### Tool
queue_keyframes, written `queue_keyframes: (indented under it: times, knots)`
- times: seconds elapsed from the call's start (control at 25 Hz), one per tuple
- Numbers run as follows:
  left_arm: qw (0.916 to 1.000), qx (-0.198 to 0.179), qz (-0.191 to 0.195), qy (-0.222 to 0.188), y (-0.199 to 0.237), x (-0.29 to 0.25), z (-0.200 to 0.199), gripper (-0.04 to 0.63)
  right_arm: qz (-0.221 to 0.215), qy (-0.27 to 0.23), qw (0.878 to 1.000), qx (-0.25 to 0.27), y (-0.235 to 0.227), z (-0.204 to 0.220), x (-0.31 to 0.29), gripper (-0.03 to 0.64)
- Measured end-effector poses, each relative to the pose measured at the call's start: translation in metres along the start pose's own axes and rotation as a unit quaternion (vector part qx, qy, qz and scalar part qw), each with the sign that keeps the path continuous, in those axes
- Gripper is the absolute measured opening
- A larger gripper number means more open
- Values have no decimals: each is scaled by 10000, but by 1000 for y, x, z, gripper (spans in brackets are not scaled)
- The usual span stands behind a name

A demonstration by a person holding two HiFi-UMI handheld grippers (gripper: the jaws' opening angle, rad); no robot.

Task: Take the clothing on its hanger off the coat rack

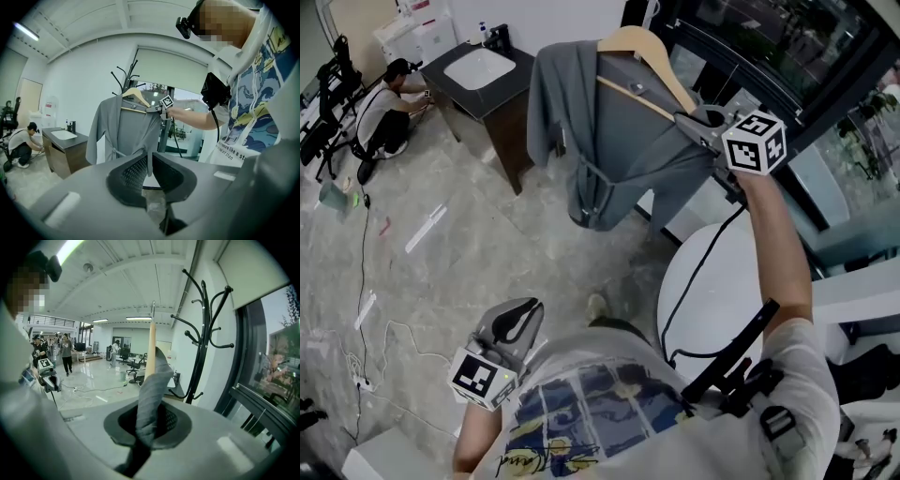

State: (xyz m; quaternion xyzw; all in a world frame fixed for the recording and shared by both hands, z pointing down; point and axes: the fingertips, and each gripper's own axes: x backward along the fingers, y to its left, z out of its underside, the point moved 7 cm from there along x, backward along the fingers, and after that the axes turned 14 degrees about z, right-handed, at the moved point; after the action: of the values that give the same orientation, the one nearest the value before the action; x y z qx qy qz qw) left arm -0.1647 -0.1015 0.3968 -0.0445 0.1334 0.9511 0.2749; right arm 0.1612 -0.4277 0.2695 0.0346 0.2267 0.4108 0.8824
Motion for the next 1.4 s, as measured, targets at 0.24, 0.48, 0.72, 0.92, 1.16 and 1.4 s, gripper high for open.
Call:
queue_keyframes:
  times: [0.24, 0.48, 0.72, 0.92, 1.16, 1.4]
  knots:
    - [9998, -143, 109, 81, -19, 30, 9, 35, -17, -102, 9999, -84, 54, 6, 38, 15]
    - [9994, -193, 138, 242, -34, 57, 26, 31, -167, -111, 9998, -33, 116, 16, 77, 15]
    - [9990, -191, 289, 289, -50, 70, 37, 31, -304, -102, 9995, -56, 165, 28, 106, 15]
    - [9986, -178, 389, 307, -55, 74, 41, 31, -334, -104, 9994, 30, 193, 33, 121, 15]
    - [9982, -220, 437, 340, -61, 79, 48, 31, -416, -173, 9987, 230, 227, 30, 143, 15]
    - [9981, -228, 449, 363, -62, 80, 51, 31, -513, -163, 9978, 389, 255, 37, 154, 15]
